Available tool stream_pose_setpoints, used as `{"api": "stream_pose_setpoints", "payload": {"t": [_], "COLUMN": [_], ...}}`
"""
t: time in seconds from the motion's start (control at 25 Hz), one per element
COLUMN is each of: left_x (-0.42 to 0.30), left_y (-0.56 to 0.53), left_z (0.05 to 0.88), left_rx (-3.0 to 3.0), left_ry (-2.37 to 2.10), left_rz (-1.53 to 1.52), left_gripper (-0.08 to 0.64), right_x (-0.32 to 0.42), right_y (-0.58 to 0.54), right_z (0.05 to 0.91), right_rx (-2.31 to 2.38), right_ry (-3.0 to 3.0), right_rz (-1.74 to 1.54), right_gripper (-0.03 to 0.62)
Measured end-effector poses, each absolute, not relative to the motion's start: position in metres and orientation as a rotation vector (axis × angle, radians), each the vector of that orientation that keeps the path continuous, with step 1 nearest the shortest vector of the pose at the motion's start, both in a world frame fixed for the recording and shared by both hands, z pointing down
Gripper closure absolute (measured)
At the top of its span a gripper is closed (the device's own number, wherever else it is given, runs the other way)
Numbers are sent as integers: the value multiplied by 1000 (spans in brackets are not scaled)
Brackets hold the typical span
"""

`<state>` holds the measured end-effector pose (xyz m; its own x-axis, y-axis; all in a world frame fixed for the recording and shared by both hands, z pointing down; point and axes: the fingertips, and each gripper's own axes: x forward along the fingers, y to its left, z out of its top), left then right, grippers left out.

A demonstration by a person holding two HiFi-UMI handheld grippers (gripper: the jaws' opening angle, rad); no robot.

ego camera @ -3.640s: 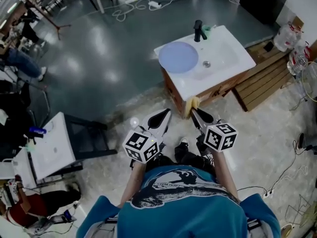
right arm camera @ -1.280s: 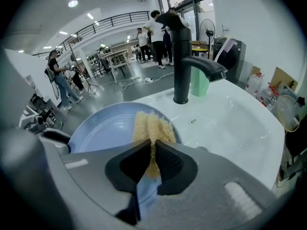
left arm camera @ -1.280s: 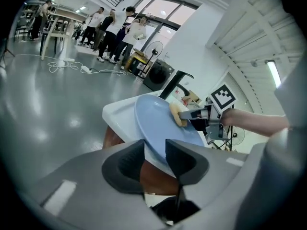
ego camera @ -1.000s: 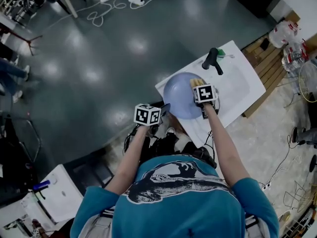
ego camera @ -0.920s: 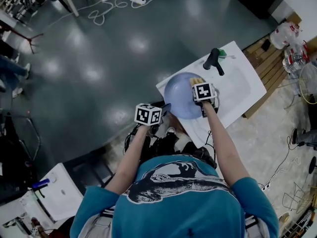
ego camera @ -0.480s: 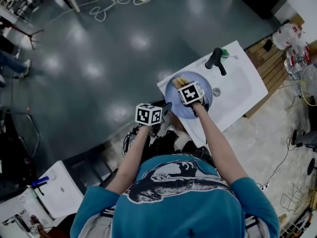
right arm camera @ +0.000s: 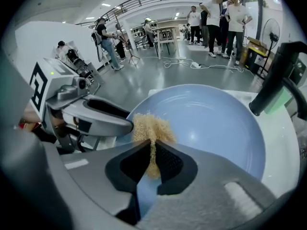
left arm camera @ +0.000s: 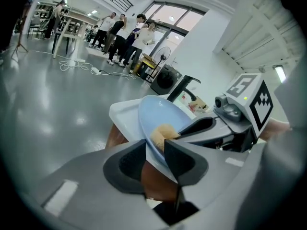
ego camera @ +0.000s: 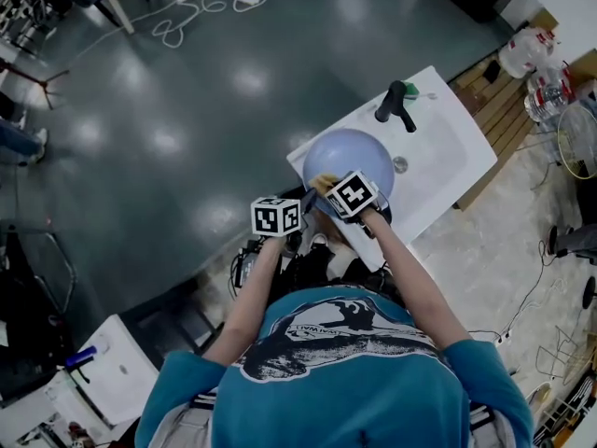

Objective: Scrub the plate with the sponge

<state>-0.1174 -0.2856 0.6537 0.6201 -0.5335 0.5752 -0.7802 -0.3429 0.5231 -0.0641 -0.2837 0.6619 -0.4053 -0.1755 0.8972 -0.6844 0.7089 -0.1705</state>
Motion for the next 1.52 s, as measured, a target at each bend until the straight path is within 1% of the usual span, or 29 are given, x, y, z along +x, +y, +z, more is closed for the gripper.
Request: {"api": "stream_pose_setpoints", "payload": {"t": [0.24, 0.44, 0.6, 0.92, 1.2, 1.4, 1.52], "left_x": [-117, -115, -113, -111, -112, -112, -112], "left_y": [-286, -286, -287, -287, -286, -285, -284], "left_z": [654, 657, 656, 652, 653, 652, 651], "left_rx": [2037, 2022, 2030, 2033, 2032, 2015, 2014], "left_ry": [-1037, -1028, -1030, -1026, -1028, -1034, -1037], "left_rz": [392, 382, 379, 338, 327, 320, 319], "left_gripper": [426, 430, 426, 425, 423, 422, 422], "right_x": [-45, -13, 11, 57, 60, 63, 43], "right_y": [-254, -244, -254, -297, -344, -355, -359], "right_z": [665, 667, 666, 667, 666, 659, 658], "right_rx": [591, 588, 632, 780, 928, 1035, 1026], "right_ry": [-1873, -1814, -1798, -1724, -1720, -1636, -1685], "right_rz": [701, 725, 769, 746, 630, 576, 544], "right_gripper": [564, 564, 563, 563, 563, 563, 563]}}
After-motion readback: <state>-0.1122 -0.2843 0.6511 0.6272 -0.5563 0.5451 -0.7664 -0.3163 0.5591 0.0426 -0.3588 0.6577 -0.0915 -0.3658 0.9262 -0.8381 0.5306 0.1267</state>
